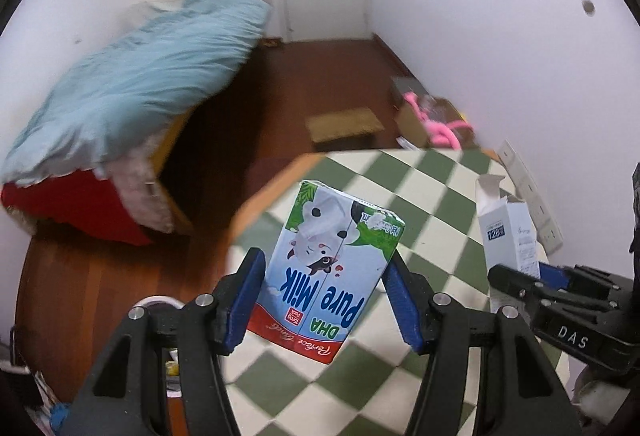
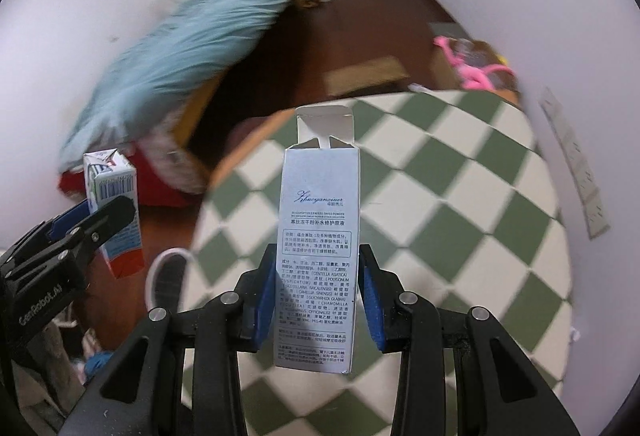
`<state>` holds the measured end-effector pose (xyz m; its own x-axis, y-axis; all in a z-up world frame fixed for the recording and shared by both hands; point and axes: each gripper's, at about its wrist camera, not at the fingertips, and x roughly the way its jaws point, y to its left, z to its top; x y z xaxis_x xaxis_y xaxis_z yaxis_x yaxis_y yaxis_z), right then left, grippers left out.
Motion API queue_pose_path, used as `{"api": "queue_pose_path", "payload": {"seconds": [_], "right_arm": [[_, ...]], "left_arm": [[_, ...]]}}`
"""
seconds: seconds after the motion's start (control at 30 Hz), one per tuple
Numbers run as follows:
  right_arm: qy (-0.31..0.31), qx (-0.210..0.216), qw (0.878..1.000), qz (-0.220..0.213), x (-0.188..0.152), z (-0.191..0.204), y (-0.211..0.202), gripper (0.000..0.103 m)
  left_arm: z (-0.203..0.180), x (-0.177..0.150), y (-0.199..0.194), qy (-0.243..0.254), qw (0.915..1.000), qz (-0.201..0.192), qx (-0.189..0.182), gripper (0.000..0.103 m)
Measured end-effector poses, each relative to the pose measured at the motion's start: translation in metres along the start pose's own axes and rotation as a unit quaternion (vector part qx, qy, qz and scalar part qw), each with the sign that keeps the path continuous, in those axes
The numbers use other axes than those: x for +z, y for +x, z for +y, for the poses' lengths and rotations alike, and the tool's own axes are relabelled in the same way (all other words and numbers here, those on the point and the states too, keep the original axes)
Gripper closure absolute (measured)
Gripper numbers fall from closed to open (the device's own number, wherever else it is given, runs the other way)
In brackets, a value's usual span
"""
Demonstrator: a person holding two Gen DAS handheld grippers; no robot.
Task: Collect trash
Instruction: 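Carry the white box and milk carton over the bin and release both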
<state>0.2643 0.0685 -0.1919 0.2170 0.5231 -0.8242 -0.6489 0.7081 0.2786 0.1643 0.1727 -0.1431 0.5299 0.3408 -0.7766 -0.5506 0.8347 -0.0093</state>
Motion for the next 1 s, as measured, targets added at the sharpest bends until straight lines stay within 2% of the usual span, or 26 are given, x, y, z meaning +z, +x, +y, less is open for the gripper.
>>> {"api": "queue_pose_path", "payload": {"seconds": [0.27,0.43,0.6,0.7,0.87,1.0], "right_arm": [[-0.088,0.076,0.993,0.007,-0.009,0.133,0.004,0.063],[-0.136,0.104,0.984,0.054,-0.028,0.219,0.056,0.063],[-0.160,0.094,0.975,0.122,-0.056,0.273,0.143,0.063],[-0.168,0.086,0.967,0.169,-0.074,0.298,0.200,0.063],[-0.187,0.067,0.955,0.219,-0.102,0.326,0.275,0.064],[-0.213,0.045,0.946,0.240,-0.116,0.344,0.323,0.064]], "left_arm": [[0.108,-0.027,-0.043,-0.064,0.9953,-0.023,0.068,0.046],[0.190,-0.067,-0.037,-0.120,0.9859,0.003,0.117,0.046],[0.272,-0.121,0.008,-0.178,0.9689,0.072,0.156,0.046],[0.306,-0.148,0.036,-0.201,0.9593,0.107,0.168,0.046],[0.345,-0.182,0.095,-0.217,0.9453,0.159,0.184,0.046],[0.361,-0.199,0.139,-0.201,0.9355,0.193,0.217,0.046]]}}
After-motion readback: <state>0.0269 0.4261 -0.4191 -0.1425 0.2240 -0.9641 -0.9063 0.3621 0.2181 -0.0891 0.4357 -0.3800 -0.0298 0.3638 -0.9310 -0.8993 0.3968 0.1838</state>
